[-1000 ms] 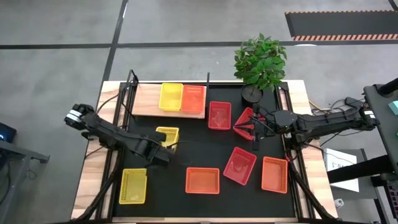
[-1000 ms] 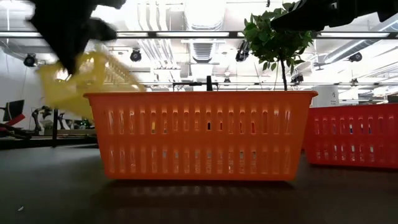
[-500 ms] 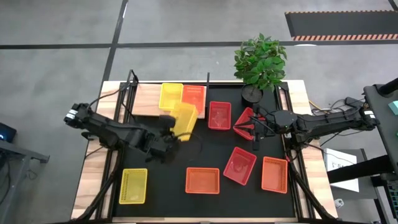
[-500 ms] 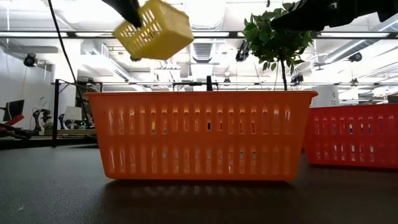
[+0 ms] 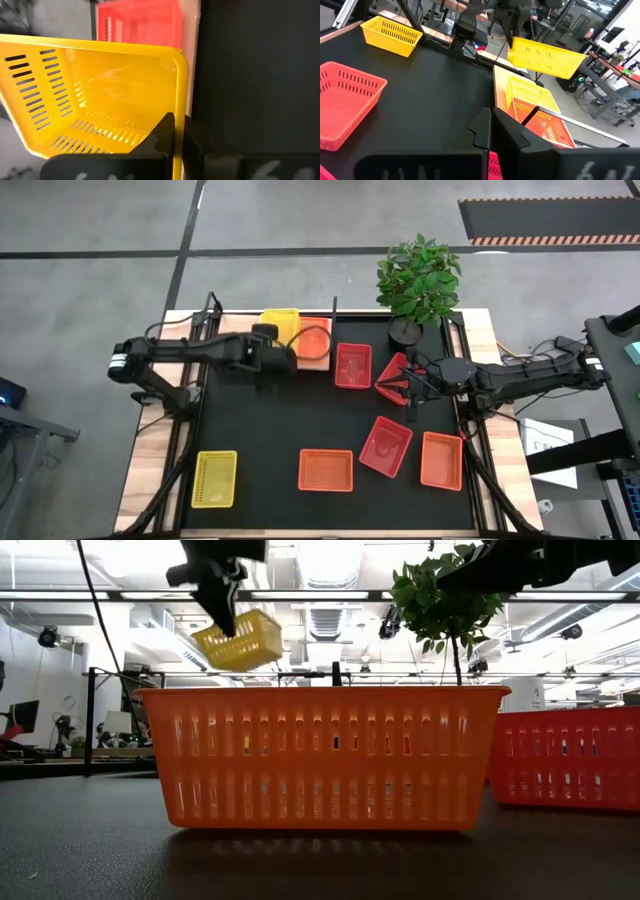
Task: Stack baskets on shelf by color
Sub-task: Stack the top yellow bin on top of the other yellow bin on the shelf, then put the top left red bin on the shelf
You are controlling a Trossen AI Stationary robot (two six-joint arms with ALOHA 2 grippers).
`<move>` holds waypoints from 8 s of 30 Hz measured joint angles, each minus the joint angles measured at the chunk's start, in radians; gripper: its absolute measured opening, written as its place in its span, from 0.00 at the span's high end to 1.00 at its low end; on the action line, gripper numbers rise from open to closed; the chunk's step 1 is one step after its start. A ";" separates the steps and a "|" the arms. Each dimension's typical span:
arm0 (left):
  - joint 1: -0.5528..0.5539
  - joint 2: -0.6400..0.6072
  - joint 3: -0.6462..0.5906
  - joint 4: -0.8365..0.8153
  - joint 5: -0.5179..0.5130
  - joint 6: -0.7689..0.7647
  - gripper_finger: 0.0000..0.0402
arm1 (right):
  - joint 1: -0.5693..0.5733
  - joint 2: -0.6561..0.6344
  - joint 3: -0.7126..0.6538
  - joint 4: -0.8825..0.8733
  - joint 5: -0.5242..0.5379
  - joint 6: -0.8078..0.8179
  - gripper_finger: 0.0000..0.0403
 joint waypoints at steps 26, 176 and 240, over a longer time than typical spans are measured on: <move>0.298 0.131 -0.010 0.010 0.179 0.233 1.00 | 0.000 0.000 0.000 -0.027 0.000 0.000 0.98; -0.495 -0.183 -0.977 1.893 0.120 -0.148 0.80 | 0.003 0.771 0.532 0.052 0.027 -0.024 0.69; -0.496 -0.811 -1.029 1.621 -0.312 0.340 0.80 | -0.089 0.937 0.630 -0.630 0.155 0.382 0.98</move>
